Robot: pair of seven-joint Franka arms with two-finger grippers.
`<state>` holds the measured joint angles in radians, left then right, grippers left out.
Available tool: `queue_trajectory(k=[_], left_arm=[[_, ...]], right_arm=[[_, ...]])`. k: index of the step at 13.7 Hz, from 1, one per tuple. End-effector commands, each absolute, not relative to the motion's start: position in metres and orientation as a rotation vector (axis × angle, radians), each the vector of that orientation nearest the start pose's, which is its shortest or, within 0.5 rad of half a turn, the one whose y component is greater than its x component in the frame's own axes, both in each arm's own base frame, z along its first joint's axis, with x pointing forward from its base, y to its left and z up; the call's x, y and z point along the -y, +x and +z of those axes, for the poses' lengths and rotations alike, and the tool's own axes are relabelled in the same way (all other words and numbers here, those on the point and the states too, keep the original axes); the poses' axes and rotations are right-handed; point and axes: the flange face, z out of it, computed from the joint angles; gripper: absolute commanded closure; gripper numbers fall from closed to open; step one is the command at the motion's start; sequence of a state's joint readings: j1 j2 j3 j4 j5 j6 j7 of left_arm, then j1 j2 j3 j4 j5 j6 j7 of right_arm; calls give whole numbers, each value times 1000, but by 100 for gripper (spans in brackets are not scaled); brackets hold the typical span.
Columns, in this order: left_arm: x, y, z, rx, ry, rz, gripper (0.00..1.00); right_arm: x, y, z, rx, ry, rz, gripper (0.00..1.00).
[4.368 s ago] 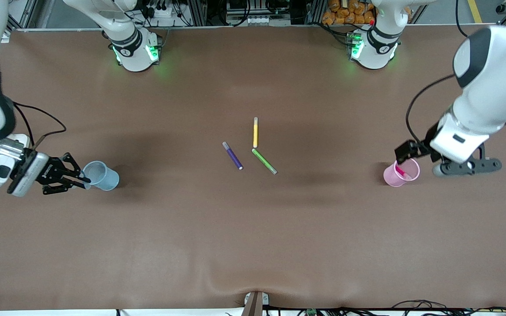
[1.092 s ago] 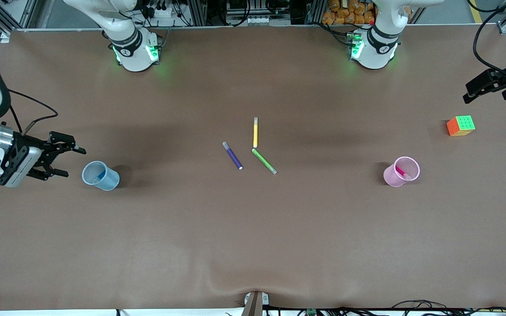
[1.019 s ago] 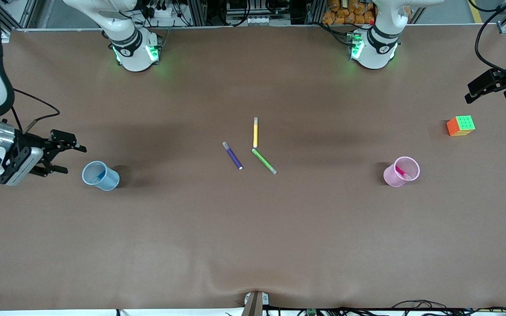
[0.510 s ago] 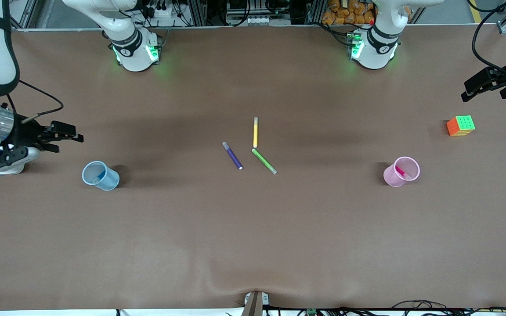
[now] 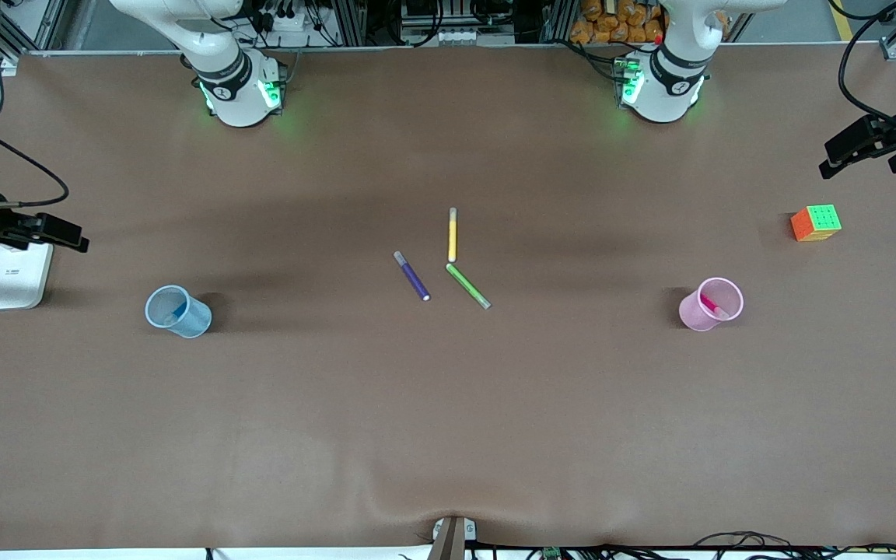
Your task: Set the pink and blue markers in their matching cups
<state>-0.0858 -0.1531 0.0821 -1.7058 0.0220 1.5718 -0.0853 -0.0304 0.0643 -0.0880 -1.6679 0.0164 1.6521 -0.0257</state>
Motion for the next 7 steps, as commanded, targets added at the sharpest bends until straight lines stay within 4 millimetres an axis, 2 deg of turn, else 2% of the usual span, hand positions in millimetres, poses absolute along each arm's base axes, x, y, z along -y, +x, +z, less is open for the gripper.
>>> queue_trajectory(k=[1, 3, 7], left_arm=[[0, 507, 645, 120, -3141, -14, 0], [0, 507, 645, 120, -3141, -14, 0], [1, 511, 641, 115, -3140, -4, 0]], right_arm=[[71, 552, 585, -221, -3131, 53, 0], [69, 542, 602, -240, -3127, 7, 0], [68, 532, 614, -309, -3118, 3, 0]])
